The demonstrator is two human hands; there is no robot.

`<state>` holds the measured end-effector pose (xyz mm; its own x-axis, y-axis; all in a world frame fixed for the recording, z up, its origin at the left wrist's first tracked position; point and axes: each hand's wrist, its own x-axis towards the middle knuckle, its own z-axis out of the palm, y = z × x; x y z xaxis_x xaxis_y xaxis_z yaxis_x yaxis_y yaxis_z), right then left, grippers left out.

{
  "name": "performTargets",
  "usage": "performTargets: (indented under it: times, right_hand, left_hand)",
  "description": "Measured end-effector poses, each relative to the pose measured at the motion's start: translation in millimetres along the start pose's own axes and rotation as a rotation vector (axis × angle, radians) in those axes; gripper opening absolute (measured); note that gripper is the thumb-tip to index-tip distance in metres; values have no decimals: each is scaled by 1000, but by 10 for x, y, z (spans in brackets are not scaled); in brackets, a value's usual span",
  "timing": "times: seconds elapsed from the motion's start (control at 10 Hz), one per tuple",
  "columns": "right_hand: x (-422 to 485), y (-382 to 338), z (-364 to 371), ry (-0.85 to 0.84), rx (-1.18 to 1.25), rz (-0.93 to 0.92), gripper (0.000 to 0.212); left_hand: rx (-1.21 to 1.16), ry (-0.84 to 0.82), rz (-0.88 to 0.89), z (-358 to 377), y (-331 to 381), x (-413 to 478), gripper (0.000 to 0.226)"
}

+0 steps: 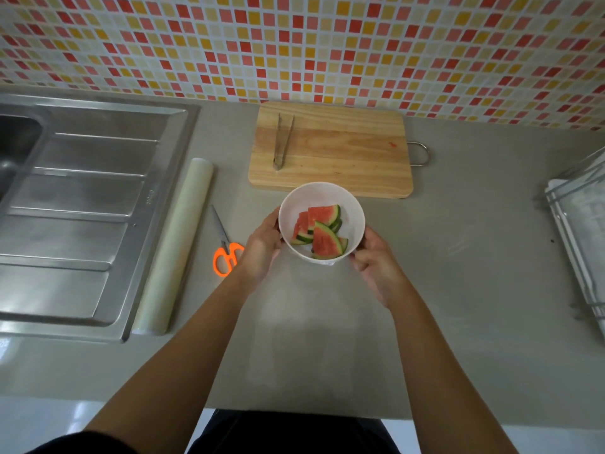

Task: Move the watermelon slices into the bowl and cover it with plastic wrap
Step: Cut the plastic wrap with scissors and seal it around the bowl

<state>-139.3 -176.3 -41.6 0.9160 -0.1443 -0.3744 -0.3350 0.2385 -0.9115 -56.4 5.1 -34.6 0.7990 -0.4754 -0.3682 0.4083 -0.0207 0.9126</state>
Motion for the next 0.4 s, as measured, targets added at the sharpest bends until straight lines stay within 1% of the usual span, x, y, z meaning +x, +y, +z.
performTargets:
  times: [0.1, 0.2, 0.3, 0.4]
  right_hand:
    - [-94, 13, -79, 13, -9, 2, 73]
    - [-117, 61, -99, 18, -50, 18, 74]
    - [-98, 89, -82, 54, -122, 33, 85]
    - [-139, 72, -91, 75, -209, 61, 89]
  left_hand:
    - [-12, -15, 6, 13, -89, 12, 60]
    - [20, -18, -1, 20, -146, 7, 70]
    - [101, 7, -9, 42, -144, -7, 75]
    - [112, 84, 5, 70, -84, -38, 58]
